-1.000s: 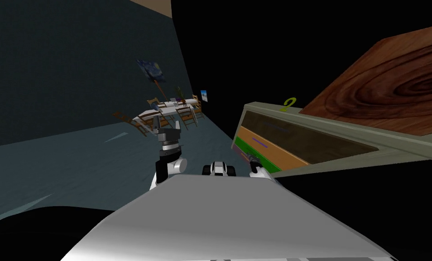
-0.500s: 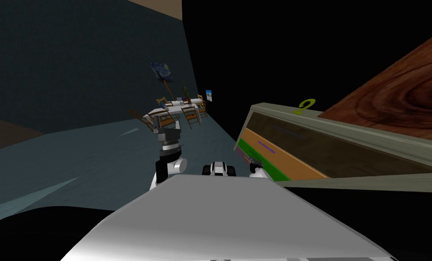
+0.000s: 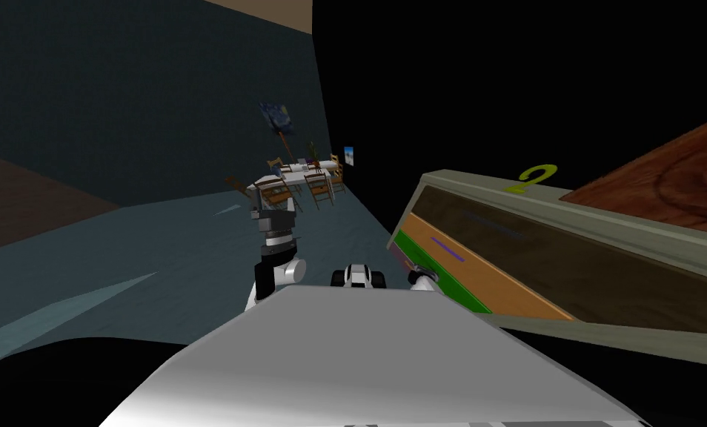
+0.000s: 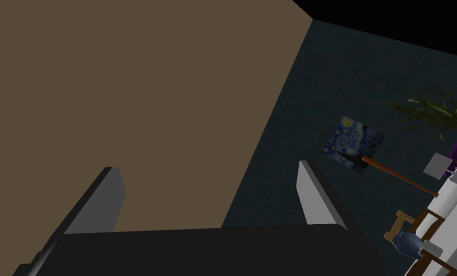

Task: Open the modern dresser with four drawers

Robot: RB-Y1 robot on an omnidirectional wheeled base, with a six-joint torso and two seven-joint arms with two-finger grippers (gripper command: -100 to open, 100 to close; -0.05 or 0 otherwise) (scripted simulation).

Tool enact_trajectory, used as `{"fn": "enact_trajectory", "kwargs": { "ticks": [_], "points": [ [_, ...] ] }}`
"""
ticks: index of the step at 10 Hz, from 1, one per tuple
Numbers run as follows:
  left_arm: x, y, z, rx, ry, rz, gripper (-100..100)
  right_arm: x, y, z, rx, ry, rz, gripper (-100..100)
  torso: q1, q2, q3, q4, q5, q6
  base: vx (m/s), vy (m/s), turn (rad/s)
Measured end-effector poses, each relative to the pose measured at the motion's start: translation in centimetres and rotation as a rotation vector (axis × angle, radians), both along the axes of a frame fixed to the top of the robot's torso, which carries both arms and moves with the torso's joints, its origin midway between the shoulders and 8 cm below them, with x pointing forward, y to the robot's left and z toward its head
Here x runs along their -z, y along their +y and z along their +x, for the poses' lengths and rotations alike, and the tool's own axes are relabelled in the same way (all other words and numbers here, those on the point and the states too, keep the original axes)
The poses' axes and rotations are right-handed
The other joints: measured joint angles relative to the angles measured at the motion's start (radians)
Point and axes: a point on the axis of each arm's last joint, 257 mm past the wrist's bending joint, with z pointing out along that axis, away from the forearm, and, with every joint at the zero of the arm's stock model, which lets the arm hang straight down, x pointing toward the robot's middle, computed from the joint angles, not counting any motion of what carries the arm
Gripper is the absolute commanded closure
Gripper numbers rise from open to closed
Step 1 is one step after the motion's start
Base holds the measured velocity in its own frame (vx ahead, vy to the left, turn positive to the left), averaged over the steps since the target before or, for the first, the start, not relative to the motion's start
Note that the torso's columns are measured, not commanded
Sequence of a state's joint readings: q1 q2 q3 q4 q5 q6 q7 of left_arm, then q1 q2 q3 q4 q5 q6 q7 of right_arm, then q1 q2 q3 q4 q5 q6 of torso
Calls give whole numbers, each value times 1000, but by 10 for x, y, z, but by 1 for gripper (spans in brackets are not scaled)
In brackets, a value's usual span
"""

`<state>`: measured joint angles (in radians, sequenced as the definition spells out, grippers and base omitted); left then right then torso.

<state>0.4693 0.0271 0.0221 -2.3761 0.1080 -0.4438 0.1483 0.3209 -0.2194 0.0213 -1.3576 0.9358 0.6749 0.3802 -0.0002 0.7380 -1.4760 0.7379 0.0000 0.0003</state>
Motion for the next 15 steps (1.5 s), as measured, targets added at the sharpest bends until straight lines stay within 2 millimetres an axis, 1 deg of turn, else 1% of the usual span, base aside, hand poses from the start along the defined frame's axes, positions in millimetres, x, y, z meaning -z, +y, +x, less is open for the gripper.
{"fn": "enact_trajectory", "kwargs": {
  "ticks": [1,3,4,5,6,8,9,10,13,15],
  "points": [
    [0,0,0,0,0,0,0,6,-6,-9,4,46,-36,-100,1,-1,-1,0,0,-1,46,-8,96],
    [0,0,0,0,0,0,0,8,-16,-26,17,126,-110,-100,0,-1,-1,0,0,-1,51,-7,155],
    [0,0,0,0,0,0,0,9,-22,-37,31,163,-144,-100,0,0,0,0,0,0,46,0,254],
    [0,0,0,0,0,0,0,6,-30,-44,37,203,-190,-100,1,0,0,0,0,-1,42,-4,117],
    [0,0,0,0,0,0,0,5,-37,-58,51,242,-224,-100,0,1,0,0,0,1,16,-1,-40],
    [0,0,0,0,0,0,0,4,-51,-67,66,293,-280,-100,1,0,0,0,0,-1,29,0,177],
    [0,0,0,0,0,0,0,4,-56,-76,75,323,-307,-100,0,0,0,0,0,0,42,-12,186],
    [0,0,0,0,0,0,0,1,-67,-86,78,366,-351,-100,0,-1,-1,0,0,0,37,-13,92],
    [0,0,0,0,0,0,0,-9,-79,-106,98,458,-451,-100,0,0,0,0,0,0,40,-6,162],
    [0,0,0,0,0,0,0,-20,-90,-117,112,518,-523,-100,0,0,0,0,0,0,33,-5,131]
  ]
}}
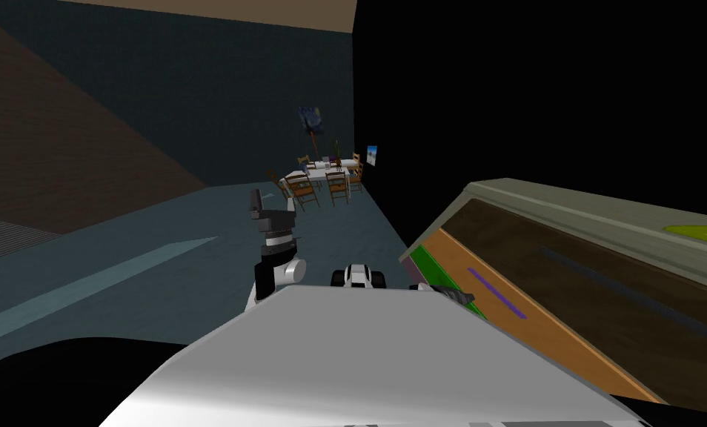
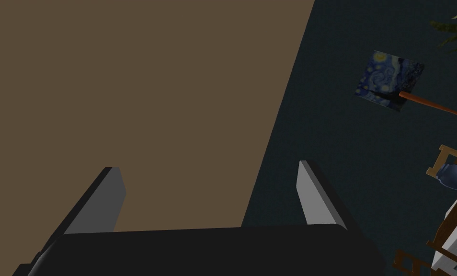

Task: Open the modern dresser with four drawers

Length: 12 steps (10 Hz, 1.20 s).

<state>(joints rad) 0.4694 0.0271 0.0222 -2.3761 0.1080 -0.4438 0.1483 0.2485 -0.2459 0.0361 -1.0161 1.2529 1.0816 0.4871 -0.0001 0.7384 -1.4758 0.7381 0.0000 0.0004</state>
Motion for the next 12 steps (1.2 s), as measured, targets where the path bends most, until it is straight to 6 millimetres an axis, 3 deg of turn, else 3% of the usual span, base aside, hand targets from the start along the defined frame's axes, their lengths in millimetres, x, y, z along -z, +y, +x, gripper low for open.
{"fn": "enact_trajectory", "kwargs": {
  "ticks": [8,12],
  "points": [
    [0,0,0,0,0,0,0,-47,-38,-37,27,217,-278,-100,0,-1,0,0,0,-1,31,-10,118],
    [0,0,0,0,0,0,0,-74,-48,-45,35,294,-398,-100,0,0,0,0,0,0,26,-10,101]
  ]
}}
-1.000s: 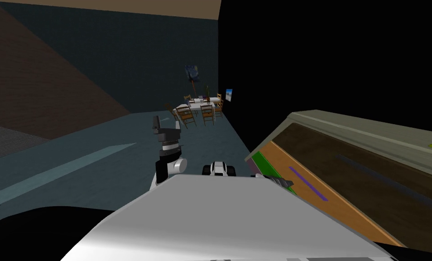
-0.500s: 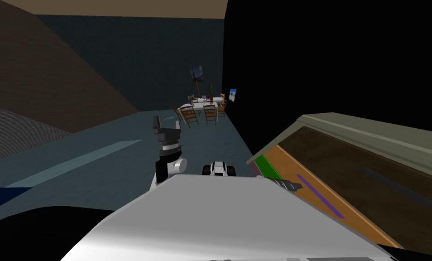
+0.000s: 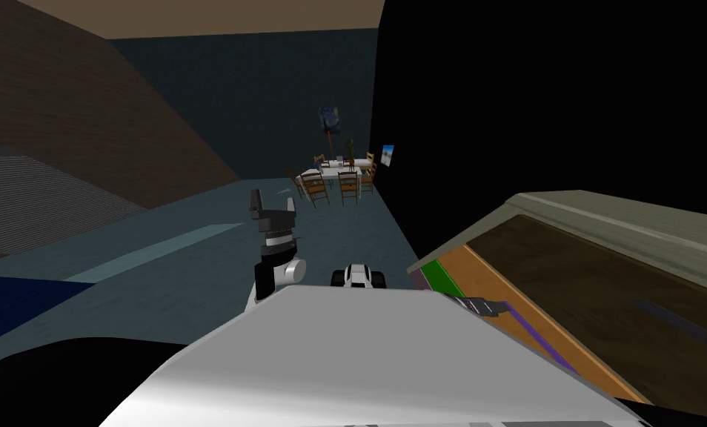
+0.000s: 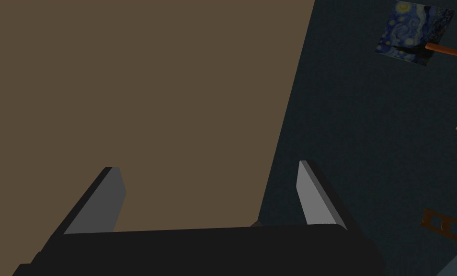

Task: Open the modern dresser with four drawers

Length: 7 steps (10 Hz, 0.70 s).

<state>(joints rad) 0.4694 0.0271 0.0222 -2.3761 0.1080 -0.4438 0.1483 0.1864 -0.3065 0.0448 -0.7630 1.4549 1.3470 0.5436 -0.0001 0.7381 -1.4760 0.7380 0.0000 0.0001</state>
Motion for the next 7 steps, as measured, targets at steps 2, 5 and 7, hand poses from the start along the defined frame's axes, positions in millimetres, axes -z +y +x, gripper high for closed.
{"fn": "enact_trajectory", "kwargs": {
  "ticks": [2,5,7],
  "points": [
    [0,0,0,0,0,0,0,-6,-1,-1,1,20,-33,-100,0,1,0,0,0,0,3,-18,2],
    [0,0,0,0,0,0,0,-10,-9,3,1,19,-33,100,1,0,0,0,0,0,-6,29,-1],
    [0,0,0,0,0,0,0,-11,-10,6,-1,19,-34,100,7,1,0,0,2,0,-19,179,-15]
  ]
}}
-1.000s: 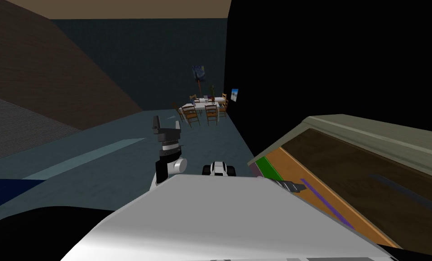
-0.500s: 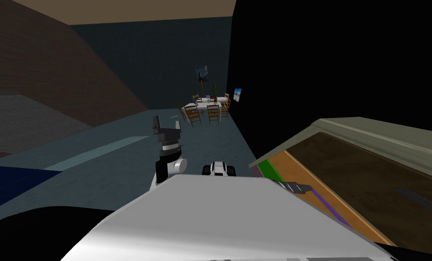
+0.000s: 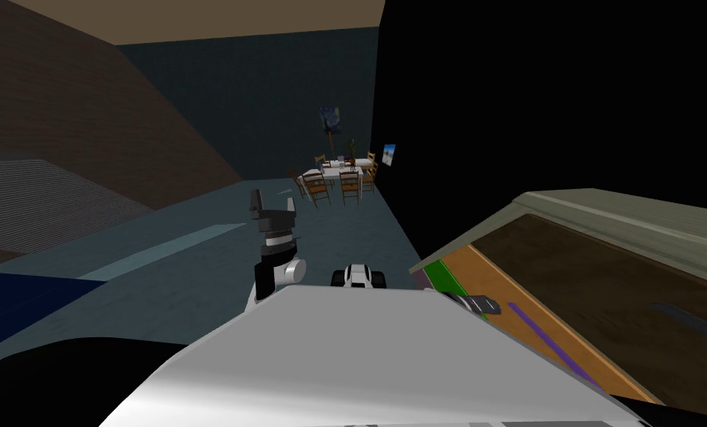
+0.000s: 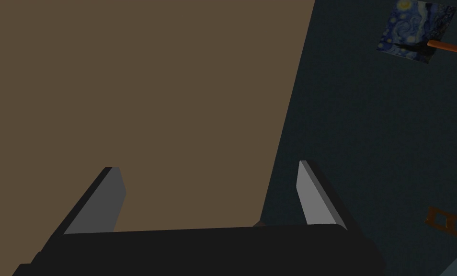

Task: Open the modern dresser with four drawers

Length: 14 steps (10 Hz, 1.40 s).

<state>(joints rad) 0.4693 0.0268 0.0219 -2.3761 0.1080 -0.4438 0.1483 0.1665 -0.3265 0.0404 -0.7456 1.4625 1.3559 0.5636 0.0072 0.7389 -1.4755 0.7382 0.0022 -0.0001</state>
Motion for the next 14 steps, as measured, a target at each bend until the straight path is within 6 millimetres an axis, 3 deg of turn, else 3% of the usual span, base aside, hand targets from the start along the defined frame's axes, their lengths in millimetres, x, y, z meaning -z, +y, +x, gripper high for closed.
{"fn": "enact_trajectory", "kwargs": {
  "ticks": [3,4,14],
  "points": [
    [0,0,0,0,0,0,0,-3,-1,7,-4,1,0,100,-7,1,0,0,-2,0,-34,174,-9],
    [0,0,0,0,0,0,0,-2,0,7,-4,1,1,-100,-14,-1,0,0,-4,0,-82,-1,-46],
    [0,0,0,0,0,0,0,-11,-10,115,-64,-359,174,-100,-7,-2,-1,0,-2,0,-142,-46,-33]
  ]
}}
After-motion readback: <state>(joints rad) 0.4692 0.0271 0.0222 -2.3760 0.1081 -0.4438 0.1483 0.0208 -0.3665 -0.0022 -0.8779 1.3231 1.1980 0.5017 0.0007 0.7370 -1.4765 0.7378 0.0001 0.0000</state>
